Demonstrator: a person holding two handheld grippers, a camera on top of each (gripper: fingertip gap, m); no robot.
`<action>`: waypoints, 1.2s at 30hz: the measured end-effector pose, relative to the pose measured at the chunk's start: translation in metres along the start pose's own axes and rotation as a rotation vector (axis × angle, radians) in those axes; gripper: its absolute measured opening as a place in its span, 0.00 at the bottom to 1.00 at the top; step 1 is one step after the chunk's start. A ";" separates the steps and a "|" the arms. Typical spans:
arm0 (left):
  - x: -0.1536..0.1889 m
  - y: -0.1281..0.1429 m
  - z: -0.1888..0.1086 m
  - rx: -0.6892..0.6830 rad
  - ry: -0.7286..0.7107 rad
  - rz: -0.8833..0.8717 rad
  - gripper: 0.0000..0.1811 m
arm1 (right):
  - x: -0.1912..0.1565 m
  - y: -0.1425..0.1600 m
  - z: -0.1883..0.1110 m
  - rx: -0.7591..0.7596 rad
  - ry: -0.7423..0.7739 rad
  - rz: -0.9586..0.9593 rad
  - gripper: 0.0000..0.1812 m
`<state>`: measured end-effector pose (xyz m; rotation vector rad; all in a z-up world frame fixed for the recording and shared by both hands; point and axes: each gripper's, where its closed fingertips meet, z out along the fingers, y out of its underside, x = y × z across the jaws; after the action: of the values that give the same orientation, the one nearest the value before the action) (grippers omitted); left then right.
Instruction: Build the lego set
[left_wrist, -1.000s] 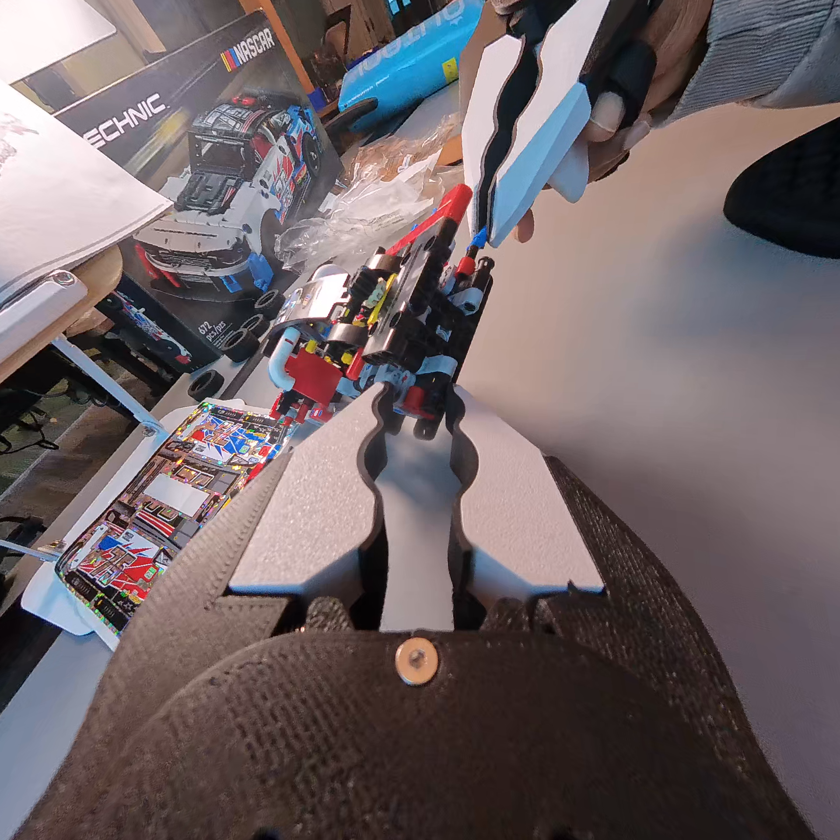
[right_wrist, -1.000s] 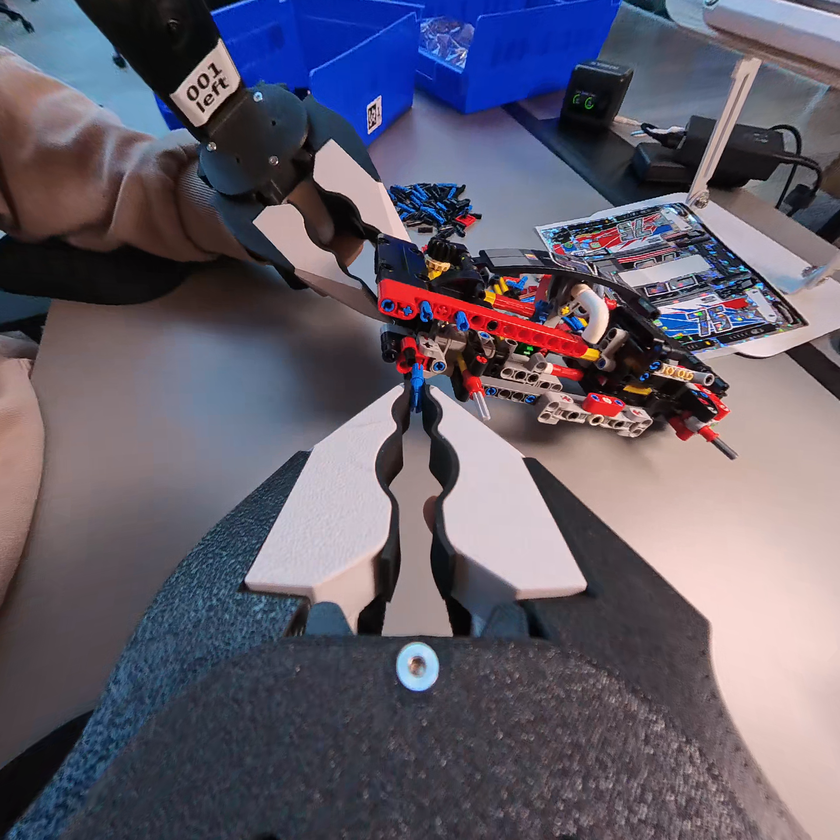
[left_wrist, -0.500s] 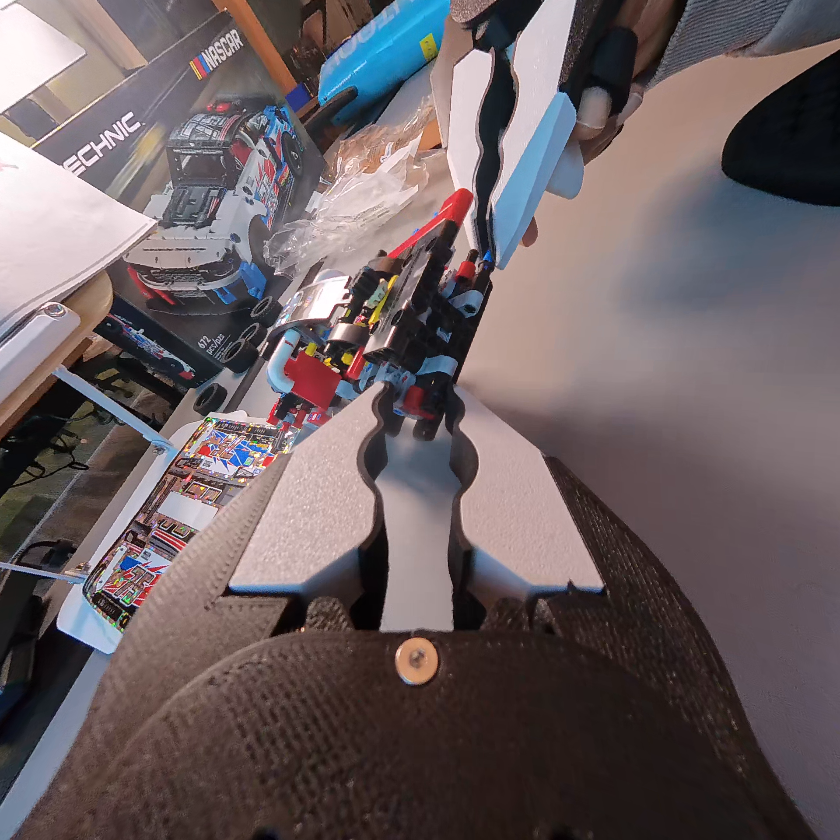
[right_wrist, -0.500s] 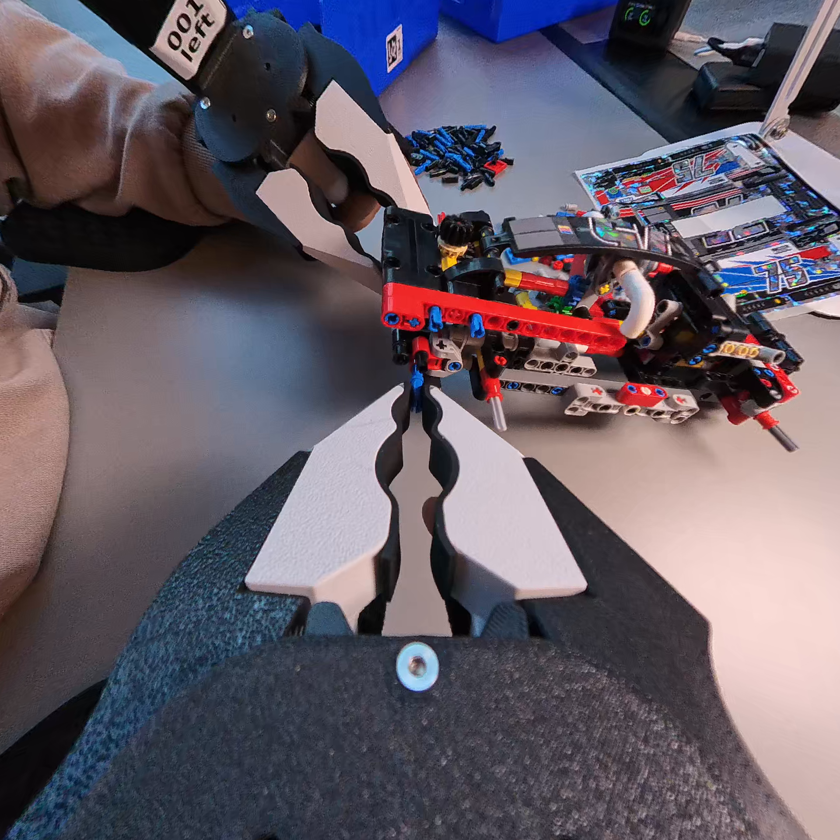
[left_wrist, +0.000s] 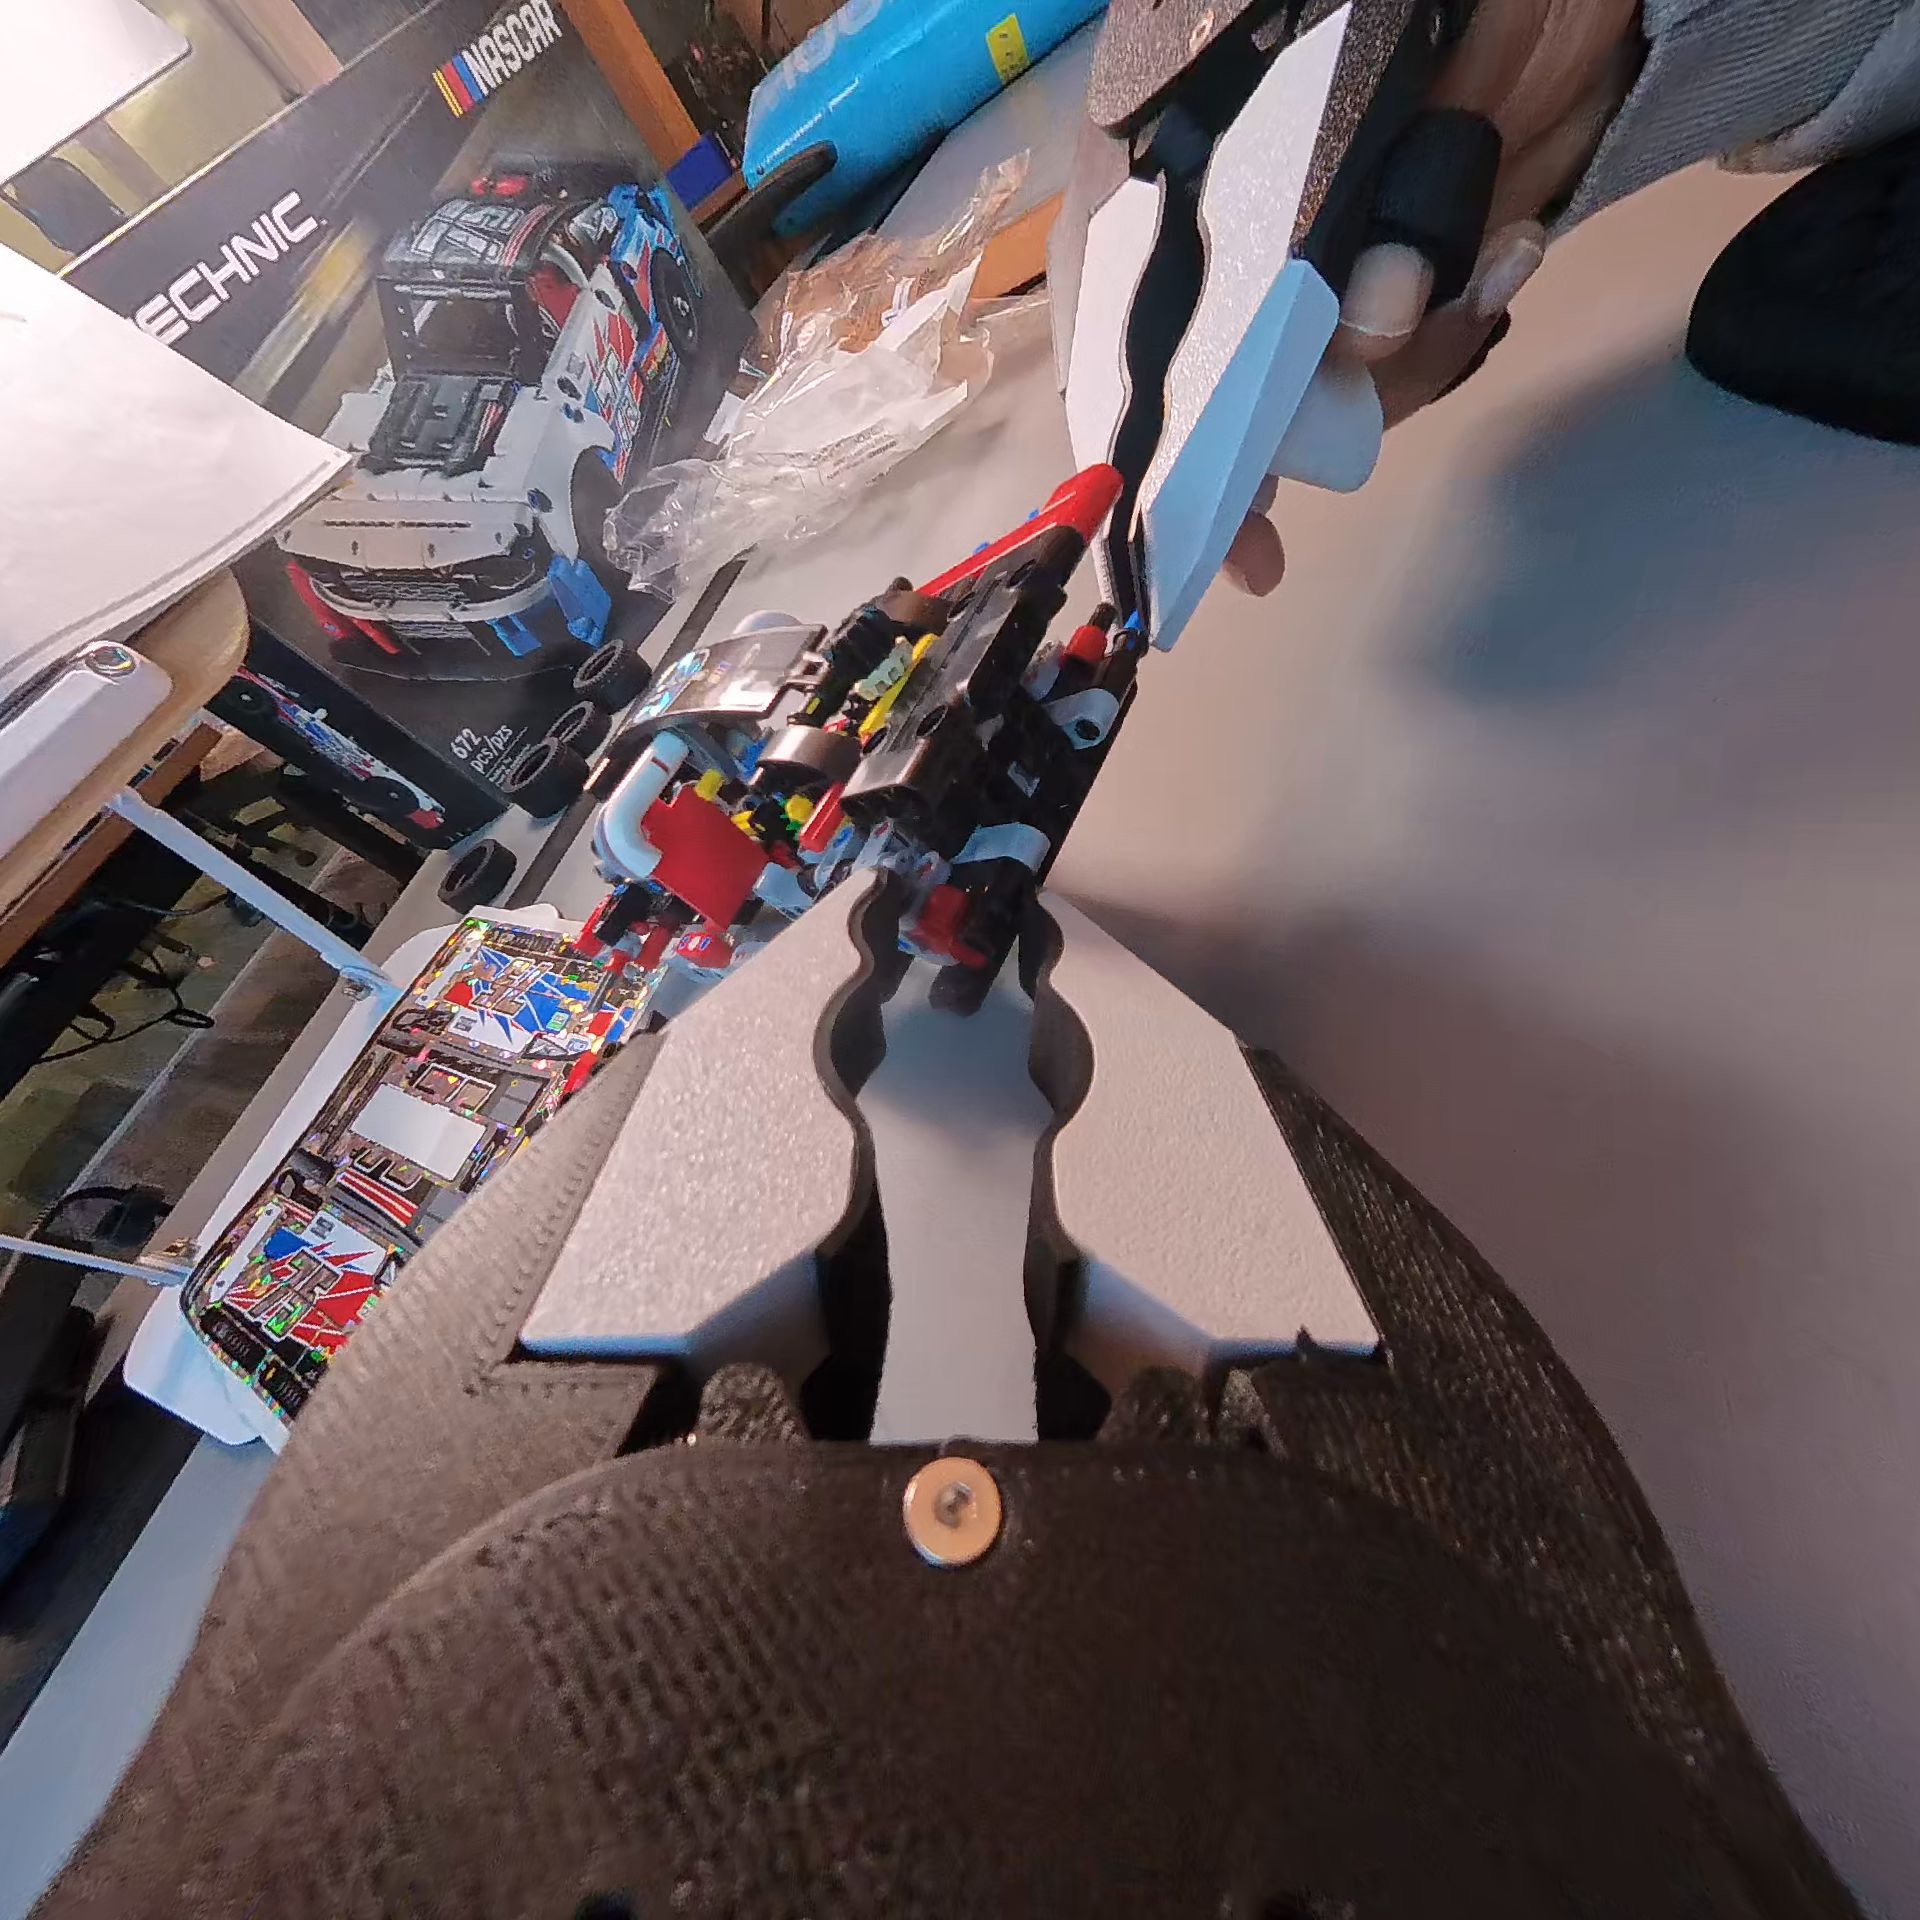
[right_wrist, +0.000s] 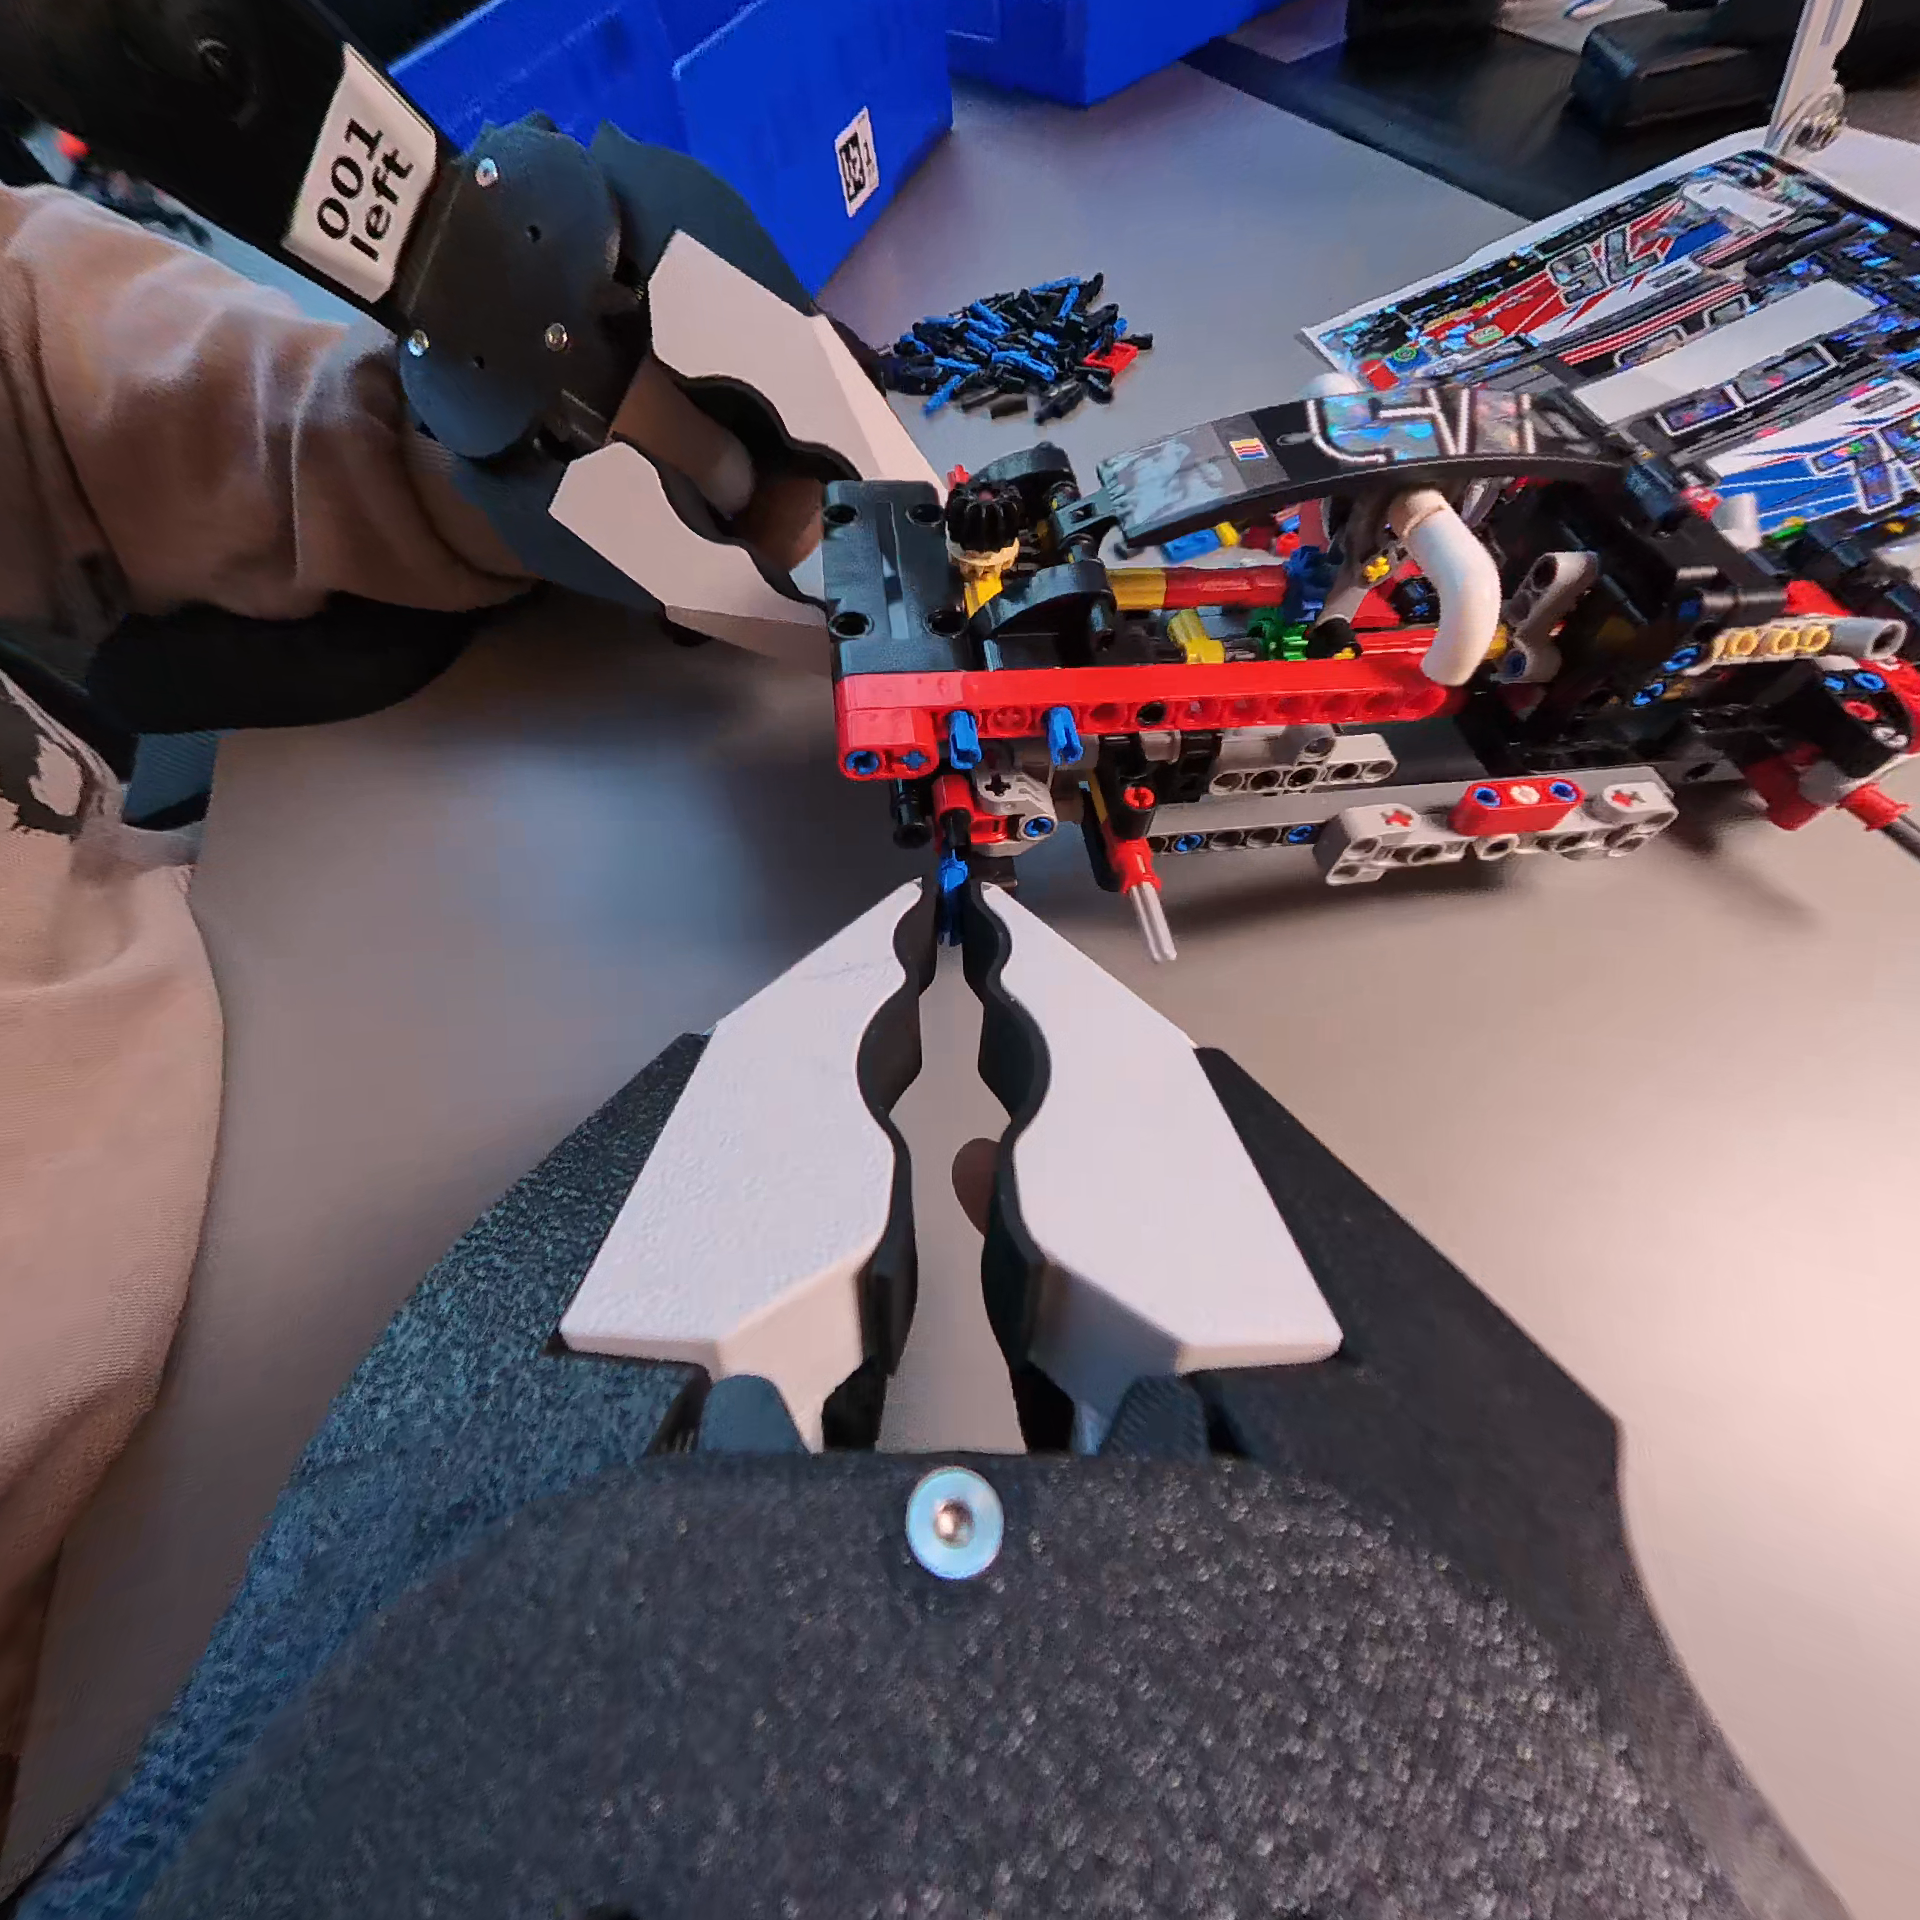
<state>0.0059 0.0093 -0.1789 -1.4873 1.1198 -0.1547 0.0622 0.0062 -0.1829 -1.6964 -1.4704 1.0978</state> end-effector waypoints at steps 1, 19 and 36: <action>0.000 0.000 0.000 0.001 -0.001 -0.004 0.11 | 0.000 -0.002 -0.001 0.015 -0.012 0.016 0.00; 0.006 0.008 -0.002 -0.002 0.048 -0.047 0.12 | -0.007 0.005 0.011 0.018 -0.131 0.020 0.00; 0.010 0.012 0.002 -0.029 0.049 -0.030 0.12 | -0.005 0.021 0.024 -0.077 0.001 -0.119 0.00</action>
<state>0.0065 0.0058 -0.1941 -1.5332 1.1434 -0.1975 0.0500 -0.0041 -0.2113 -1.6374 -1.6097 0.9886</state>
